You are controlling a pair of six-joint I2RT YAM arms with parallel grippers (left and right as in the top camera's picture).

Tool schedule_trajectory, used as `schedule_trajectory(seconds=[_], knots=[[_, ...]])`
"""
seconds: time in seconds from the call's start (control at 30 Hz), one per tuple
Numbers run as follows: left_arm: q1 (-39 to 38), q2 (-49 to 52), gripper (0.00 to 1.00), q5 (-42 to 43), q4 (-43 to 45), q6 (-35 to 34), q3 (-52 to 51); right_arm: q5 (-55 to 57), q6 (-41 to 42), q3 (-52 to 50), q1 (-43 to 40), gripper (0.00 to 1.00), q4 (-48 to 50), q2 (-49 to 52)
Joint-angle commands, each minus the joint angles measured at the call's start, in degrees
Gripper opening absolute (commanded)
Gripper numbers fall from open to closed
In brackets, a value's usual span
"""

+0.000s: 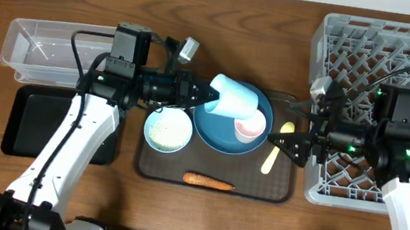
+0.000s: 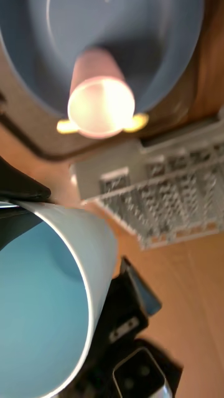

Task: Sort waste into correct bins and load items into the dishwasher rack
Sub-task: 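Lift the light-blue cup with the left gripper toward the right gripper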

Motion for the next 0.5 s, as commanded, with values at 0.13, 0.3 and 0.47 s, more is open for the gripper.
schedule_trajectory(seconds=[0.13, 0.3, 0.47], knots=[[-2.71, -0.07, 0.06, 8.04, 3.98, -8.79, 0.74, -7.26, -5.97, 1.11, 4.04, 0.99, 3.23, 0.68], [-5.22, -0.07, 0.06, 8.76, 9.79, -14.88, 0.74, -6.99, -5.97, 1.11, 5.03, 0.99, 4.74, 0.68], [-8.04, -0.09, 0.06, 8.70, 11.82, -16.68, 0.74, -7.04, -5.75, 1.11, 5.01, 0.99, 6.67, 0.68]])
